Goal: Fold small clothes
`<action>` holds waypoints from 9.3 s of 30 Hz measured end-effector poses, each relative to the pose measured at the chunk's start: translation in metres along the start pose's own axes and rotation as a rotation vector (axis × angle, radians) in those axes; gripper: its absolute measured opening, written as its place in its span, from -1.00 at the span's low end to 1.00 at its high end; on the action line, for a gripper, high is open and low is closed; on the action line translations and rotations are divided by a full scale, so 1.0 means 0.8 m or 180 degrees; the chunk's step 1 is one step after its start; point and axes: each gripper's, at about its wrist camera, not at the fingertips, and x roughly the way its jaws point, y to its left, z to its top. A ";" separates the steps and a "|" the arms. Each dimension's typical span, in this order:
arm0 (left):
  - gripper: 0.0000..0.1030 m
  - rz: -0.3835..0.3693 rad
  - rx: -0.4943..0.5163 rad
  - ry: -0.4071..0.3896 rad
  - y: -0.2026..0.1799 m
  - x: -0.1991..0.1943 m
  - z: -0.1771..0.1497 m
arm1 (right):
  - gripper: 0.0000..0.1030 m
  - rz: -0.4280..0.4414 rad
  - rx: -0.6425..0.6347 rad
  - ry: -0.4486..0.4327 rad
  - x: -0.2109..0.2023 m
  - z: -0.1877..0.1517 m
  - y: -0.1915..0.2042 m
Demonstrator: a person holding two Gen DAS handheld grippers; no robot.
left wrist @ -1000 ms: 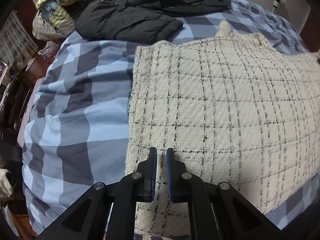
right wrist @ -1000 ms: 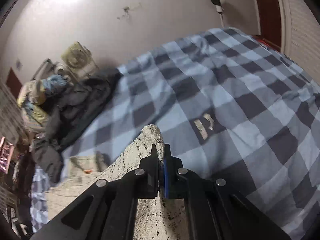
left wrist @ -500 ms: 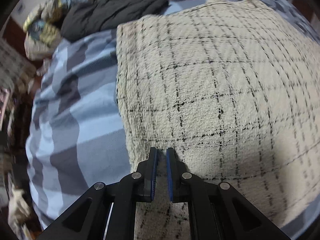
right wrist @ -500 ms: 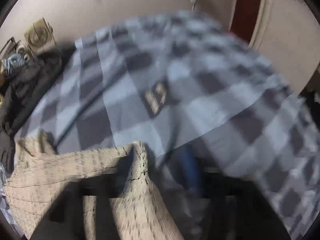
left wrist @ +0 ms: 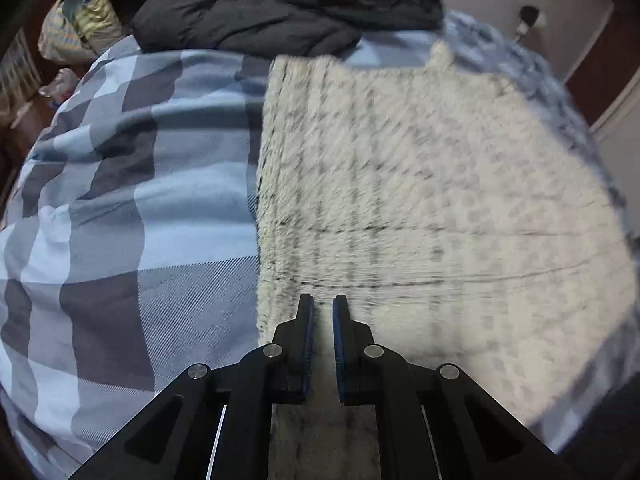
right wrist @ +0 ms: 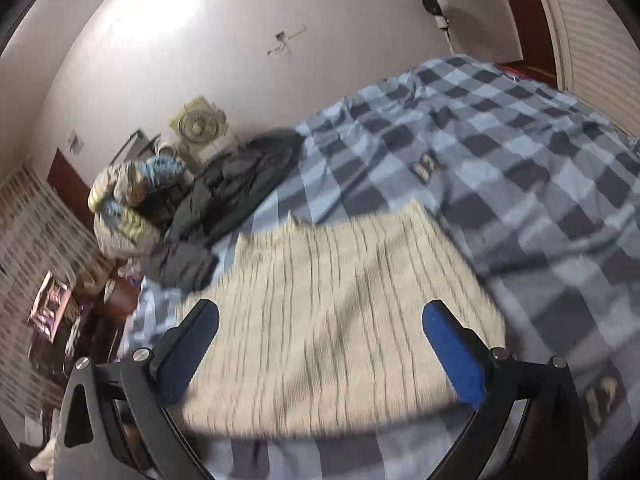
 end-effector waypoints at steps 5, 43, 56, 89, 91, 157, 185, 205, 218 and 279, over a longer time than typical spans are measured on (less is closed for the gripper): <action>-0.85 -0.0188 0.0347 -0.0378 -0.020 -0.089 -0.007 | 0.95 -0.0413 0.0089 0.0242 0.044 0.015 -0.013; -0.85 -0.0572 0.0482 -0.0655 -0.054 -0.118 -0.028 | 0.94 -0.0427 0.0127 0.1142 0.135 0.008 -0.015; -0.83 -0.1887 0.0035 -0.1034 -0.023 -0.189 0.022 | 0.94 -0.0355 0.0198 0.1220 0.150 0.008 -0.018; 1.00 -0.0325 -0.0249 0.0282 0.011 0.046 0.043 | 0.95 -0.0162 0.0307 0.1460 0.165 0.003 -0.025; 1.00 -0.0302 -0.0255 0.0417 0.011 0.064 0.037 | 0.94 -0.0166 0.0309 0.1478 0.167 0.002 -0.025; -0.76 0.1480 0.0000 -0.0914 0.032 -0.079 0.220 | 0.94 -0.0160 0.0206 0.1698 0.190 -0.016 -0.001; -0.76 0.1563 -0.0267 -0.0043 0.040 -0.048 -0.034 | 0.94 -0.0541 0.1335 0.1505 0.187 0.001 -0.110; -0.76 0.0426 0.0020 0.0397 -0.034 -0.034 -0.064 | 0.94 -0.0156 0.2306 0.1744 0.106 -0.027 -0.170; -0.74 -0.0059 0.0377 0.0063 -0.072 -0.054 -0.065 | 0.95 0.0032 0.2098 0.1928 0.137 -0.029 -0.145; 1.00 -0.0816 0.1088 -0.0057 -0.107 -0.068 -0.076 | 0.95 0.0660 0.2077 0.1851 0.158 -0.026 -0.125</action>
